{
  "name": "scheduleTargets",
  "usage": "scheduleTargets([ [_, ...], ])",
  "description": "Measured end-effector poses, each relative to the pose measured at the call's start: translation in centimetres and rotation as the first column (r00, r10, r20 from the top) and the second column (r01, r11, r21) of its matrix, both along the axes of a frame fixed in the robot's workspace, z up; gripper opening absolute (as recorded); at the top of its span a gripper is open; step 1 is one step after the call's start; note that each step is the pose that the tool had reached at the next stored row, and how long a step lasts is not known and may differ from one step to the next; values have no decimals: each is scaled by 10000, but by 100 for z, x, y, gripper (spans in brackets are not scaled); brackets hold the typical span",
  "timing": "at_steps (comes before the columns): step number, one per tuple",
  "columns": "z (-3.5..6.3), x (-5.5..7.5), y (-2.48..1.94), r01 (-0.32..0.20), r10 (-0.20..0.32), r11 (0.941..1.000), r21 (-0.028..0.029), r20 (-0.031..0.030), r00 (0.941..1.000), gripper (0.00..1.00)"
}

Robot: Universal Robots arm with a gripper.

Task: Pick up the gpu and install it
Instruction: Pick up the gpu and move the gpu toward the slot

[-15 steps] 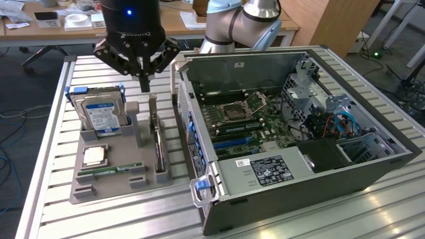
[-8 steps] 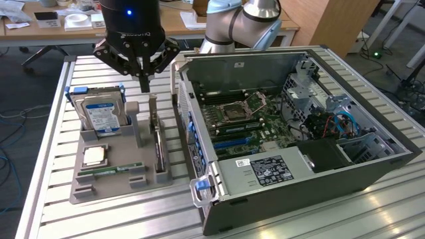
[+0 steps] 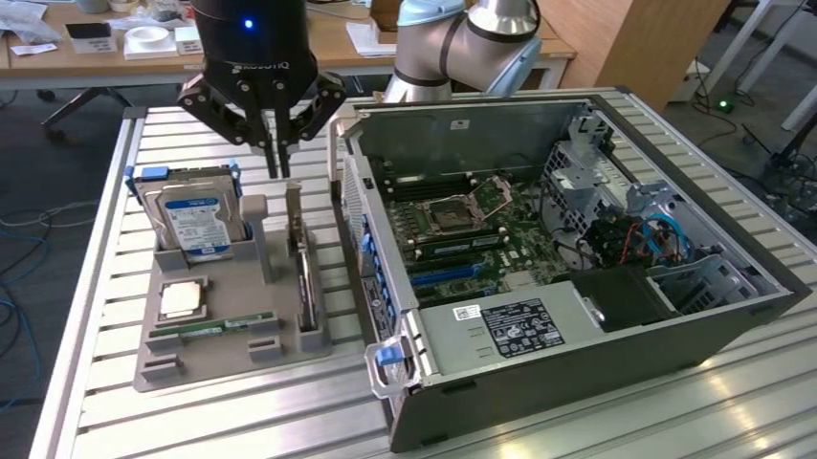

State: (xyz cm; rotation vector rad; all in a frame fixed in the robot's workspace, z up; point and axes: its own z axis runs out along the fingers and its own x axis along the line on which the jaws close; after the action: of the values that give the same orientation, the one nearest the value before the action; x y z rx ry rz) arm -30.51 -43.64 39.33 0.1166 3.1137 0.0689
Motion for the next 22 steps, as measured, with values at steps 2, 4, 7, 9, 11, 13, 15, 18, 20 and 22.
scheduleTargets([
  [2, 0, 0, 0, 0, 0, 10000, 0, 0, 10000, 23],
  [4, 0, 0, 0, 0, 0, 10000, 0, 0, 10000, 29],
  [7, 0, 0, 0, 0, 0, 10000, 0, 0, 10000, 36],
  [9, 0, 0, 0, 0, 0, 10000, 0, 0, 10000, 36],
  [11, -10, -1, 0, 0, 0, 10000, 0, 1, 10000, 36],
  [13, -42, 0, 0, 0, 0, 10000, 0, 0, 10000, 36],
  [15, -78, 0, 0, 0, 0, 10000, 1, 0, 10000, 36],
  [18, -133, 0, 0, 0, 0, 10000, 0, -1, 10000, 36],
  [20, -170, 0, 0, 0, 0, 10000, 0, 0, 10000, 36],
  [22, -205, 0, 0, -1, 1, 10000, 0, 0, 10000, 36],
])
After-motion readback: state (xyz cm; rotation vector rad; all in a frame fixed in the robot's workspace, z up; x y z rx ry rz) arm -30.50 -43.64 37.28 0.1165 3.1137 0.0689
